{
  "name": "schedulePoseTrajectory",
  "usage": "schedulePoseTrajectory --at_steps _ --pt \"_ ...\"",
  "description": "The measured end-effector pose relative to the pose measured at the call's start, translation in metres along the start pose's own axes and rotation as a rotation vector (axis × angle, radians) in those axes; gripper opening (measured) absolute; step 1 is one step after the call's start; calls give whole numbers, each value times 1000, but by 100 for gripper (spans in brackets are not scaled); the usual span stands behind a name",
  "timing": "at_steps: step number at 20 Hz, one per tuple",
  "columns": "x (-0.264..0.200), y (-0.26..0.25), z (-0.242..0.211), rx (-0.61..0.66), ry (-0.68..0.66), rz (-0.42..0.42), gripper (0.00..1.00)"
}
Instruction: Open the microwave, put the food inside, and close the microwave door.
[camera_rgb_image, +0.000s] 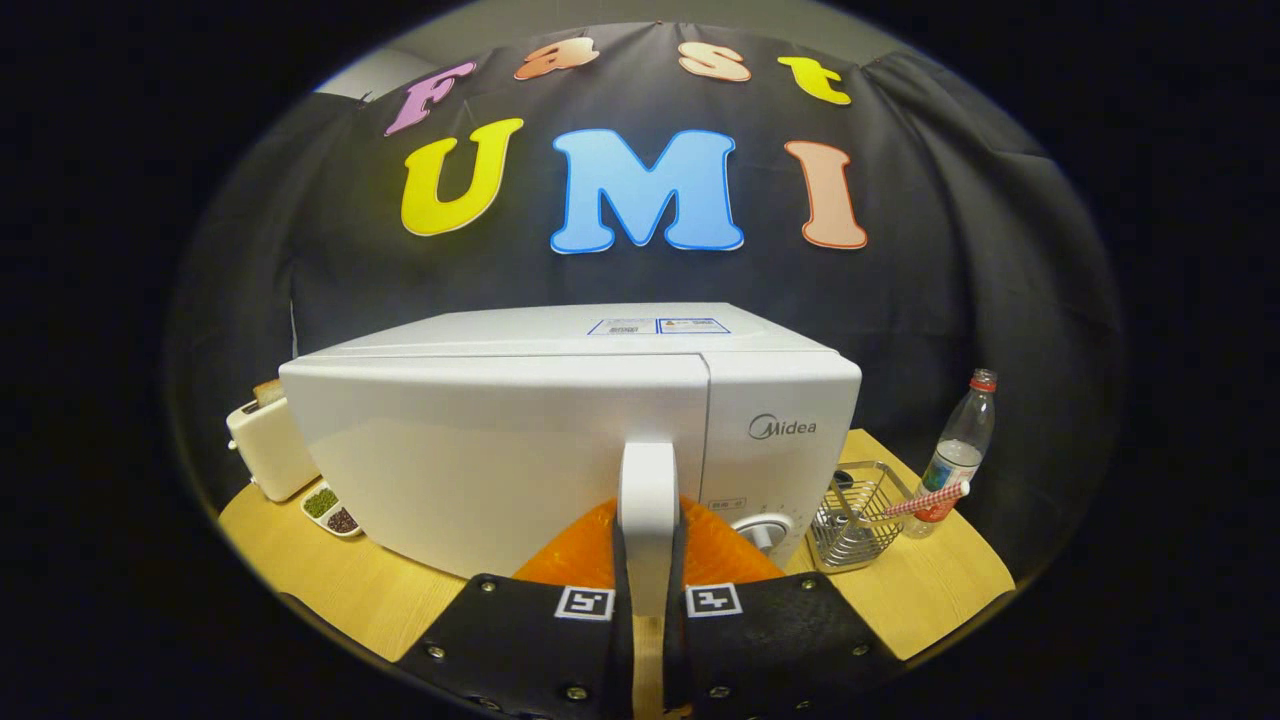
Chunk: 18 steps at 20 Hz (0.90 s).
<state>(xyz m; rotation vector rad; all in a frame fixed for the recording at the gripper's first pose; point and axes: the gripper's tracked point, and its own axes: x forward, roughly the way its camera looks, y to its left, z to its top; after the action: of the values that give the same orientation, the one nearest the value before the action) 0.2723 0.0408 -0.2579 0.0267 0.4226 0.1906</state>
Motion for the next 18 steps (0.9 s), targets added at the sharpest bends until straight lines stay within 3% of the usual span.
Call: schedulePoseTrajectory --at_steps 7,13,18 --pt "-59 18 -21 17 36 -53 11" --pt "-114 50 -41 23 83 -7 20" --pt "-153 81 -53 21 100 0 22"
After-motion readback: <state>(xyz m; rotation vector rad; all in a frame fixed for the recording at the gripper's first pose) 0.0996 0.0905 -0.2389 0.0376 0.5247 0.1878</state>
